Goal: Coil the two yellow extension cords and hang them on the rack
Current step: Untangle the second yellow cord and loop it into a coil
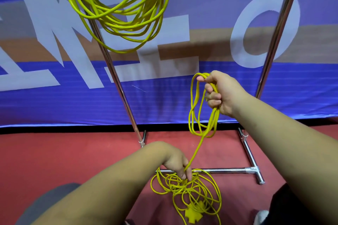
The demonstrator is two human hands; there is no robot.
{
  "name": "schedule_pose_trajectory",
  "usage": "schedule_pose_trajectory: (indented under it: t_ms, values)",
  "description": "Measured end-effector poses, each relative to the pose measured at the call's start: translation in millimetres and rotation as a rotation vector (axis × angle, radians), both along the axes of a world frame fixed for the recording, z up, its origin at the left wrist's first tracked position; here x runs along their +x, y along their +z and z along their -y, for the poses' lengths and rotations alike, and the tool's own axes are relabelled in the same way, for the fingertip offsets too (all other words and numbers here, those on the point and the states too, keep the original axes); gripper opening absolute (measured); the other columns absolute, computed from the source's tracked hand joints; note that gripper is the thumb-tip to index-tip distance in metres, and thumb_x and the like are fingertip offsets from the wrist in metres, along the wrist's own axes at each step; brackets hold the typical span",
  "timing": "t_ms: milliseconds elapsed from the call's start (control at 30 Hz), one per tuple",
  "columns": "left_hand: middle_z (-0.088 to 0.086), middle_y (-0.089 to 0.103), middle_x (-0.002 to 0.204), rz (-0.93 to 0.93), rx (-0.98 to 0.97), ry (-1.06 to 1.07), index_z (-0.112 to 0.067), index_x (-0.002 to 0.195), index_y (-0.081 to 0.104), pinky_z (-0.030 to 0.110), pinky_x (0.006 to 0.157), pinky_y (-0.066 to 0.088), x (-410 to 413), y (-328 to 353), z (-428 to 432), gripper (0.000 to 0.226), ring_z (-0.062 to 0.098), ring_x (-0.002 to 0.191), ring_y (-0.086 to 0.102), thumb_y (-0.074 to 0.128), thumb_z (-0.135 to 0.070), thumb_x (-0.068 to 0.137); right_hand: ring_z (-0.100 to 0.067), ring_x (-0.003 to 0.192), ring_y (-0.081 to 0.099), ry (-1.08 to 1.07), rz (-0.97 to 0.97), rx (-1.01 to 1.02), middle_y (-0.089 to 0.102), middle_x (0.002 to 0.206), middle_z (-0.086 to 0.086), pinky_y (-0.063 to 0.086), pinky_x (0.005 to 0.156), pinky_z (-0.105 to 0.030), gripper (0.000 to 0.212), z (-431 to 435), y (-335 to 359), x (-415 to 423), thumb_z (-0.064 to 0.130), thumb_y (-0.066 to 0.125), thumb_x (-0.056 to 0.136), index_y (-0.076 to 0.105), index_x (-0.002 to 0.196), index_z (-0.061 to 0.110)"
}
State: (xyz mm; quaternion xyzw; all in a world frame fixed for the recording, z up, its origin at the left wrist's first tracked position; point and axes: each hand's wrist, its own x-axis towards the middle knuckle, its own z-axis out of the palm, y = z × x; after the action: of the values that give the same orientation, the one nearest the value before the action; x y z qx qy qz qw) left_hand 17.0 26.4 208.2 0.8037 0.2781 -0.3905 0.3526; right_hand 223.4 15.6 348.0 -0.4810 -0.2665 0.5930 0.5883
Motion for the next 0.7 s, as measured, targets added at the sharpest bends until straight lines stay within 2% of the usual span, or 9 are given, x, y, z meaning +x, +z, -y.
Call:
schedule_pose_trajectory:
  t_ms: [67,133,233,333,400,467,567,700]
  values:
    - [0.018,0.067,0.125,0.025,0.020,0.055,-0.014,0.137,0.065,0.024,0.073,0.043,-5,-17,3,0.038,0.015,0.096,0.052,0.060,-0.005,0.101,-0.008,0.042,0.021,-0.006,0.021,0.021,0.037,0.063,0.005,0.019,0.035,-0.019,0.017,1,1,0,0.031,0.060,0.103,0.067,0.103,0.017]
    - [0.011,0.069,0.107,0.055,0.047,0.133,-0.012,0.133,0.068,0.025,0.073,0.045,-13,-33,3,0.036,0.013,0.084,0.054,0.056,0.000,0.101,-0.007,0.041,0.021,-0.021,0.039,0.037,0.031,0.063,0.005,0.018,0.035,-0.018,0.020,2,1,2,0.037,0.060,0.106,0.066,0.100,0.019]
    - [0.007,0.070,0.099,0.121,0.134,0.213,-0.010,0.126,0.071,0.015,0.063,0.043,-19,-35,1,0.028,0.006,0.071,0.055,0.056,-0.006,0.104,-0.007,0.041,0.020,-0.019,0.040,0.032,0.028,0.063,0.005,0.017,0.035,-0.019,0.023,4,2,5,0.038,0.060,0.107,0.067,0.099,0.018]
    - [0.009,0.073,0.089,0.244,0.287,0.333,-0.011,0.105,0.073,0.017,0.062,0.046,-23,-26,-13,0.015,0.006,0.064,0.061,0.061,-0.018,0.103,-0.007,0.041,0.021,-0.014,0.029,0.043,0.027,0.063,0.006,0.017,0.035,-0.019,0.026,5,6,9,0.042,0.062,0.105,0.069,0.100,0.017]
    - [0.012,0.067,0.076,0.367,0.339,0.486,-0.015,0.086,0.065,0.023,0.062,0.052,-22,-18,-26,0.018,0.013,0.057,0.063,0.061,-0.016,0.103,-0.007,0.040,0.021,-0.014,0.045,0.053,0.026,0.063,0.006,0.017,0.035,-0.019,0.027,5,8,12,0.044,0.064,0.105,0.069,0.100,0.018]
    - [0.011,0.062,0.068,0.525,0.379,0.666,-0.016,0.082,0.061,0.030,0.058,0.056,-20,-4,-38,0.021,0.017,0.053,0.064,0.060,-0.012,0.103,-0.007,0.039,0.021,-0.013,0.066,0.061,0.026,0.063,0.005,0.017,0.035,-0.019,0.027,6,9,14,0.044,0.064,0.105,0.067,0.099,0.018]
    - [0.012,0.062,0.074,0.783,0.394,0.892,-0.010,0.092,0.067,0.029,0.056,0.060,-14,27,-51,0.016,0.020,0.063,0.073,0.056,-0.006,0.103,-0.007,0.039,0.023,-0.048,0.091,0.053,0.029,0.060,0.006,0.018,0.035,-0.019,0.026,6,8,16,0.043,0.064,0.105,0.064,0.096,0.018]
    - [0.023,0.072,0.091,0.994,0.277,1.006,-0.008,0.101,0.071,0.035,0.080,0.065,-9,67,-57,0.022,0.027,0.089,0.078,0.052,0.002,0.102,-0.008,0.039,0.026,-0.119,0.134,0.030,0.032,0.058,0.006,0.021,0.037,-0.019,0.024,3,1,21,0.040,0.065,0.105,0.064,0.095,0.018]
